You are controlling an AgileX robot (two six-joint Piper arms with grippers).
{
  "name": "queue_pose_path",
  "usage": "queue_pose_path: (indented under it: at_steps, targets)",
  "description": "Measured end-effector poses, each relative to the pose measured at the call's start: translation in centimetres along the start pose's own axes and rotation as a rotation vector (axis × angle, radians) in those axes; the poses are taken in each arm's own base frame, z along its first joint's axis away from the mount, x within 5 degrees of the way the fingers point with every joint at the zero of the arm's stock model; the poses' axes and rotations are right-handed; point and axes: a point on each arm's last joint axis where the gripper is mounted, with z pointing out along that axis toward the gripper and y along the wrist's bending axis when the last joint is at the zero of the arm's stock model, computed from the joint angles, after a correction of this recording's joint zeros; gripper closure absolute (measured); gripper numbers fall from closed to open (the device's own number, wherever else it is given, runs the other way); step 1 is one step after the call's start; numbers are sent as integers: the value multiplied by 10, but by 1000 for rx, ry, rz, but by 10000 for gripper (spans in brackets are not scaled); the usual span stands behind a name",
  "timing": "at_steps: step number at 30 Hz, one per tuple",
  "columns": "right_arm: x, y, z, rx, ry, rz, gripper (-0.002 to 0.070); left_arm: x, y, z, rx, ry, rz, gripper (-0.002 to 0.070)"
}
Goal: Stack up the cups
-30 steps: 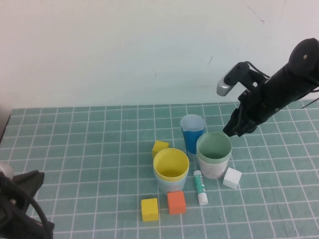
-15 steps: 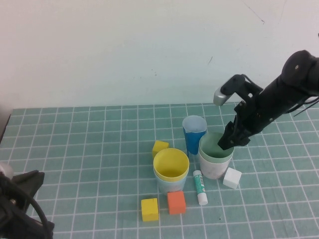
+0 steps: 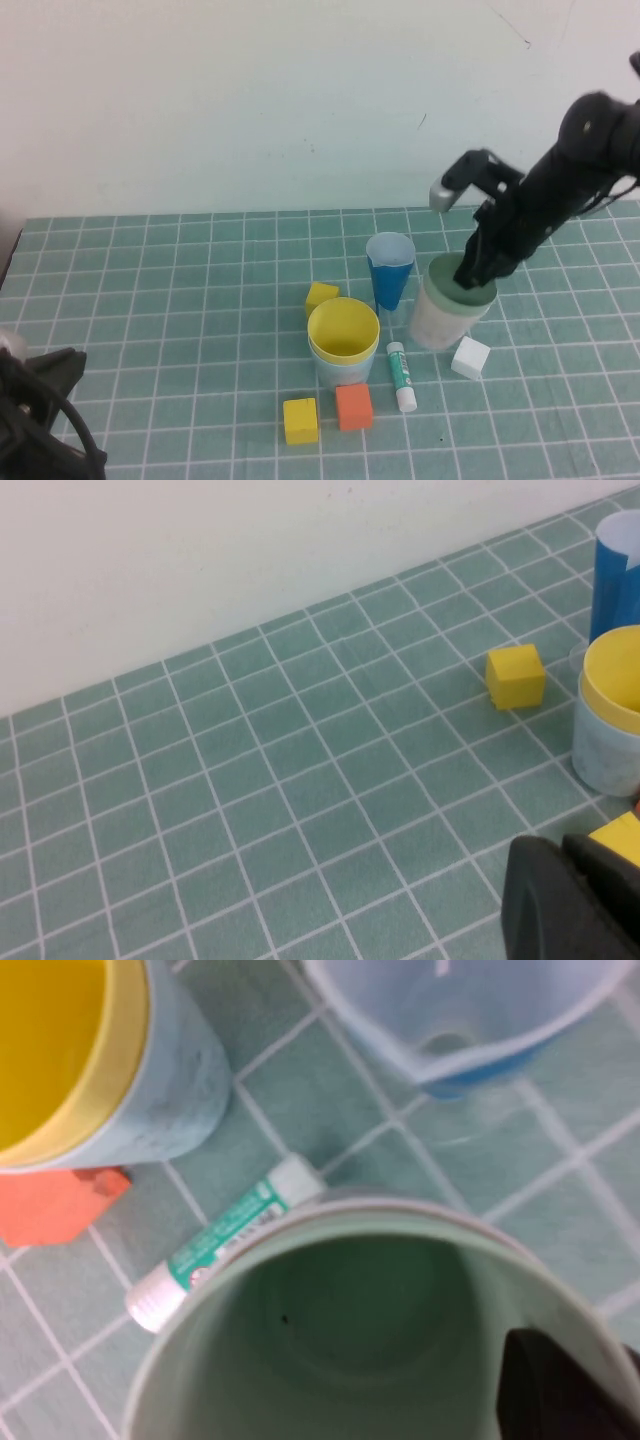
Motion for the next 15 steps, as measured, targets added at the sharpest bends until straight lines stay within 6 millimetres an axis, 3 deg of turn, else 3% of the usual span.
queue_pose_path:
  at_steps: [6,10,12,15]
  targets:
    - [-35,5,-75,103,-65,-46,643,1,0,0,-2,6,0,676]
    - [-63,30,-120,51,-208,-74,643,1,0,0,-1,3,0,676]
    - [-75,48,-124,19,-230,-126,643,0,0,-2,1,-12,-1,676]
    - [-92,77,-112,3,-211,-214,643,-1,1,-6,1,-33,-4,676]
